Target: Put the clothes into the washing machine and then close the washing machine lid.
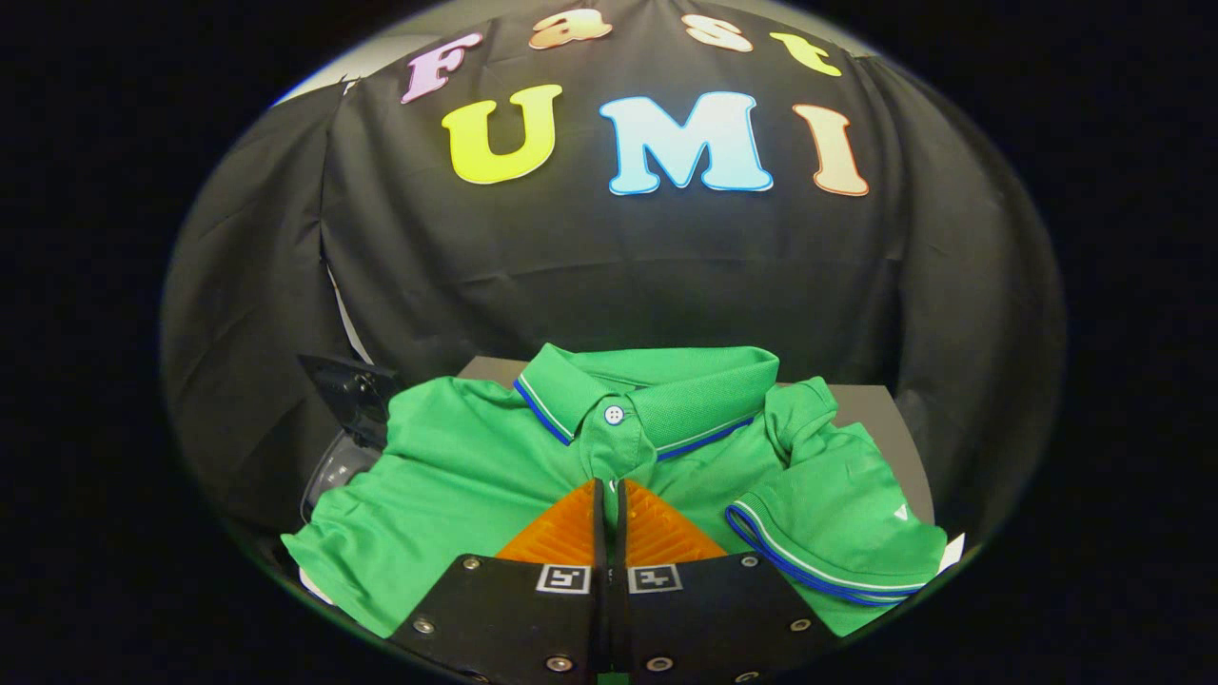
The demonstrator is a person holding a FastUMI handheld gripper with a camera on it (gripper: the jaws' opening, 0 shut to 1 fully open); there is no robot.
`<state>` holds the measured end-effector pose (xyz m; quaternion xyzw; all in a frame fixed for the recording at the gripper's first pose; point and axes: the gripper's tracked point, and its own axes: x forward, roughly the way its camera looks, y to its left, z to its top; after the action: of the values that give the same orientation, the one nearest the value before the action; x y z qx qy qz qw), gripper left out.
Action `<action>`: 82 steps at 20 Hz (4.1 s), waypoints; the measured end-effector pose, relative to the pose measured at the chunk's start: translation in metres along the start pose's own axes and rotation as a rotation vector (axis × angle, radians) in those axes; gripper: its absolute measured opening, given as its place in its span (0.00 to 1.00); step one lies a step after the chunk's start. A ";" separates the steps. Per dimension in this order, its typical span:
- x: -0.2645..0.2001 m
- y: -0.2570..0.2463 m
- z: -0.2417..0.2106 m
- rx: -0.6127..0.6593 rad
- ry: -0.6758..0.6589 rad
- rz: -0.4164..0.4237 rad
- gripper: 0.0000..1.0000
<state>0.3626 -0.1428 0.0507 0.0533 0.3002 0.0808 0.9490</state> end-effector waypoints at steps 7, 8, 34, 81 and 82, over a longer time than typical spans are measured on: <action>-0.025 0.027 0.038 0.137 -0.131 0.079 0.00; -0.030 0.035 0.045 0.158 -0.145 0.104 0.00; -0.013 0.308 0.047 0.181 -0.132 0.452 0.00; 0.145 0.400 -0.142 -0.019 0.042 0.161 0.96; 0.142 0.401 -0.134 -0.027 0.011 0.161 0.96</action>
<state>0.3508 0.2836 -0.0779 0.0641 0.2990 0.1612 0.9383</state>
